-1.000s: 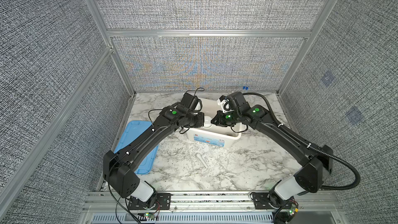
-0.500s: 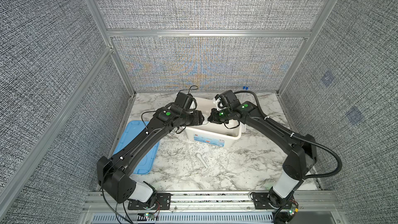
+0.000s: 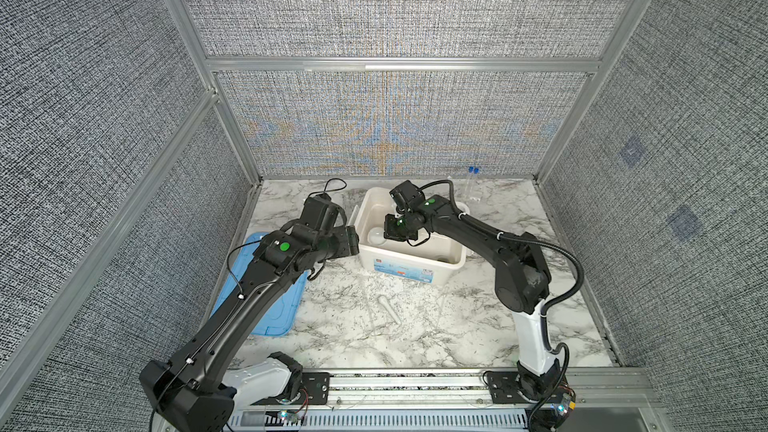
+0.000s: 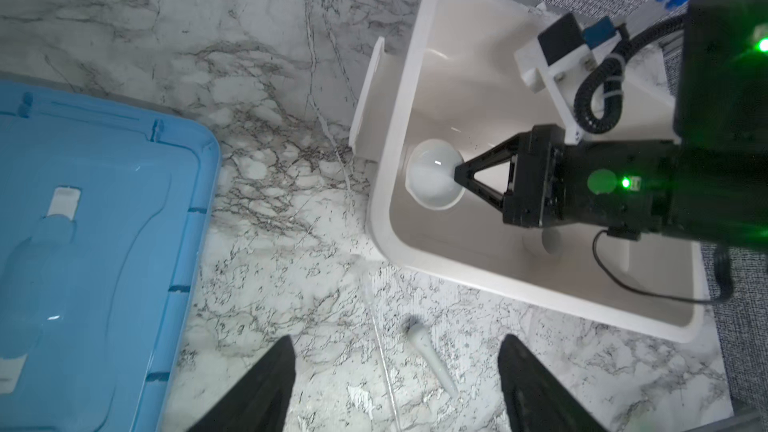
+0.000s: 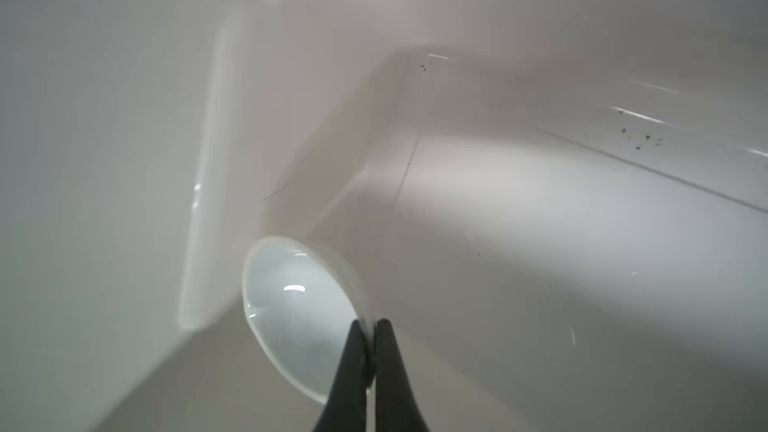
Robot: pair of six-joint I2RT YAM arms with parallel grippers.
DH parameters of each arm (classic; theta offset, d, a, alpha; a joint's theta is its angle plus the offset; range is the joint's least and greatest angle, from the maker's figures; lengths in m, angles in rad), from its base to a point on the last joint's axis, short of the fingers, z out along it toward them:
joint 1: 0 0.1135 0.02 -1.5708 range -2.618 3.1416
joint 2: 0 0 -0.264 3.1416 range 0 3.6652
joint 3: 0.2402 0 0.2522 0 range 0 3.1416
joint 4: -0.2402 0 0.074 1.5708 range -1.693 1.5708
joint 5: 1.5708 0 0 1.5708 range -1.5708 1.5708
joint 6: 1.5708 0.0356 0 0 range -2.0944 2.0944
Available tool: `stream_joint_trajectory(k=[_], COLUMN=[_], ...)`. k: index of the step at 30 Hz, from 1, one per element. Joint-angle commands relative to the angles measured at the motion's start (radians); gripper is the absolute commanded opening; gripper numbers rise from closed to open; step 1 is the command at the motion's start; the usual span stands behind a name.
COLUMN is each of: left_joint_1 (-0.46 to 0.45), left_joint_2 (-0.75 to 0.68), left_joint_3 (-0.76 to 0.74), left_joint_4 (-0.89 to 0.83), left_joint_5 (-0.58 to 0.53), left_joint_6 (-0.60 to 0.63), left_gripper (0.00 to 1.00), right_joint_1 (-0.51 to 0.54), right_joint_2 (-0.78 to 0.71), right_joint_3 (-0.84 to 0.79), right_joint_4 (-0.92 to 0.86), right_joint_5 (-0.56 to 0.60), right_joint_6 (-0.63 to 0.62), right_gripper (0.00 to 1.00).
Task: Organize the chemistry lab equipment
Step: 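Lower the mortar into the bin with the right gripper while the left draws back, then open the right gripper and raise it out of the bin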
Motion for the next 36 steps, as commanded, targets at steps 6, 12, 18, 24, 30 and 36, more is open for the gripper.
stream_joint_trajectory(k=[6,12,18,24,30,36], left_joint_1=[0.033,0.036,0.036,0.036,0.036,0.036], left_joint_2=[-0.124,-0.195,-0.216,-0.286,-0.33,-0.319], left_joint_3=[-0.159,-0.259,-0.309,-0.408,-0.527,-0.611], left_joint_4=[-0.024,-0.012,-0.047,0.02,0.13,0.239], left_joint_5=[0.004,0.029,0.049,0.113,0.199,0.271], left_joint_6=[-0.059,-0.095,-0.107,-0.162,-0.203,-0.241], left_gripper=[0.78,0.78,0.78,0.79,0.79,0.78], right_joint_1=[0.014,0.027,0.029,0.029,0.029,0.029], right_joint_2=[0.07,0.111,0.131,0.128,0.09,0.02], right_joint_3=[0.007,0.015,0.004,0.005,0.002,0.002], right_joint_4=[-0.015,0.0,0.01,0.009,0.014,0.004], right_joint_5=[0.077,0.089,0.08,0.077,0.078,0.081], right_joint_6=[0.027,0.043,0.06,0.057,0.059,0.041], right_gripper=[0.0,0.0,0.02,0.09,0.24,0.33])
